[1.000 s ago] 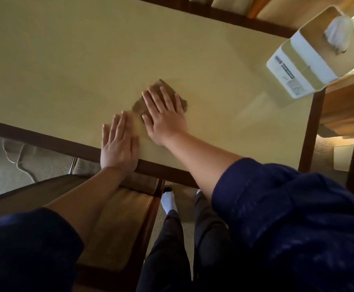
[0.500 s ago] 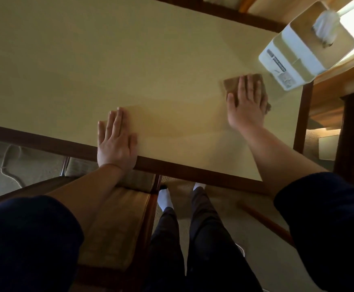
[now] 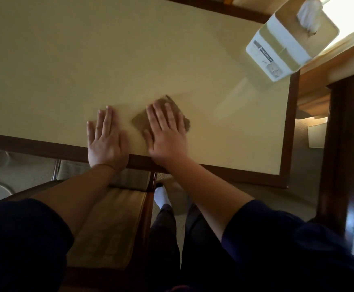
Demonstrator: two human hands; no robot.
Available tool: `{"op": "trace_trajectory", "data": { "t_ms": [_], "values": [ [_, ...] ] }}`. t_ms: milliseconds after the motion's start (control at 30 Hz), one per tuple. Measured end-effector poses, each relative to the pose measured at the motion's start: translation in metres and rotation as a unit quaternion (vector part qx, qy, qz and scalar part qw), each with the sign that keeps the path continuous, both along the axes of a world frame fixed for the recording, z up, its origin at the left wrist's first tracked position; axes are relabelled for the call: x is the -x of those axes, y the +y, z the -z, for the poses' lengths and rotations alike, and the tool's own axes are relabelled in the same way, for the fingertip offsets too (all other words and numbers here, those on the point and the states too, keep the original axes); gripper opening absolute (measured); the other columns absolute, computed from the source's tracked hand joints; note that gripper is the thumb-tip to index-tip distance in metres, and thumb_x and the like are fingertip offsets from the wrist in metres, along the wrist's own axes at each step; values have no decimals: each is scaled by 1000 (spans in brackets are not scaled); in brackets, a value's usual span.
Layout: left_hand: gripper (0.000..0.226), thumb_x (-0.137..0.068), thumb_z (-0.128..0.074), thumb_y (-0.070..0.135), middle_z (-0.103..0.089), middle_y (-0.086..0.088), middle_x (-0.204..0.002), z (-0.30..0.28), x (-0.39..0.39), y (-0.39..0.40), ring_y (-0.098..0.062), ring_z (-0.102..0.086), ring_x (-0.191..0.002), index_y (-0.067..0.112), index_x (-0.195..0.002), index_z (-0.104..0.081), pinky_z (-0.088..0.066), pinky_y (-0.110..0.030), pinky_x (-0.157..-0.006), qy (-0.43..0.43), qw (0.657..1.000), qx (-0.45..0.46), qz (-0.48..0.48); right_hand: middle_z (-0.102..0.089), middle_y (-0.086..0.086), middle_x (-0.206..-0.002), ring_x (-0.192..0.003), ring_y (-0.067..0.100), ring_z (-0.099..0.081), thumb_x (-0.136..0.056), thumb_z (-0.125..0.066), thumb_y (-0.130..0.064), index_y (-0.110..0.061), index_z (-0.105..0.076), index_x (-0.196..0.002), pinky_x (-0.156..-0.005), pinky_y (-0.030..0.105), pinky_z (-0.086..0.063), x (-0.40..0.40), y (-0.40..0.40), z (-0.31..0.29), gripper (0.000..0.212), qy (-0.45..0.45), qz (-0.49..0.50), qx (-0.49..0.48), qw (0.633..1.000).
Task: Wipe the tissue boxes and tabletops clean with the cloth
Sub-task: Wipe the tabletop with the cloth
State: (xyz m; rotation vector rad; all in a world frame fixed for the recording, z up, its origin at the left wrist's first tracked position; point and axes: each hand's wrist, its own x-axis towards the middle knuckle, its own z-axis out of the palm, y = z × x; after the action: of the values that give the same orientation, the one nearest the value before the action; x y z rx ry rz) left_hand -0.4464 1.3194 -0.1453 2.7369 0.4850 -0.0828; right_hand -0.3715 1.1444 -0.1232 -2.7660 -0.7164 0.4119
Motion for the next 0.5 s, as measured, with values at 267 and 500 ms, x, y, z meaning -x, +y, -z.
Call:
{"op": "trace_trajectory", "data": {
  "t_ms": [267,500],
  "values": [
    [67,-106,-23,42,-9,-1,-174,-1,0,1,-26,-3,-161,13,-166,-13,5,-48,-129,6,1000,0,2,1,-9,-177,-163,19,6,-110,-21,-56,-35,-4,-169,-131,49,5,-32,-143,1,65,20,175,58,983],
    [69,-104,-26,39,-6,0,-175,-3,-1,-1,-26,-2,-161,12,-166,-10,4,-50,-129,12,1000,3,0,8,-2,-177,-163,25,8,-110,-15,-55,-30,6,-169,-130,53,7,-13,-223,-8,67,30,491,83,867]
  ]
}}
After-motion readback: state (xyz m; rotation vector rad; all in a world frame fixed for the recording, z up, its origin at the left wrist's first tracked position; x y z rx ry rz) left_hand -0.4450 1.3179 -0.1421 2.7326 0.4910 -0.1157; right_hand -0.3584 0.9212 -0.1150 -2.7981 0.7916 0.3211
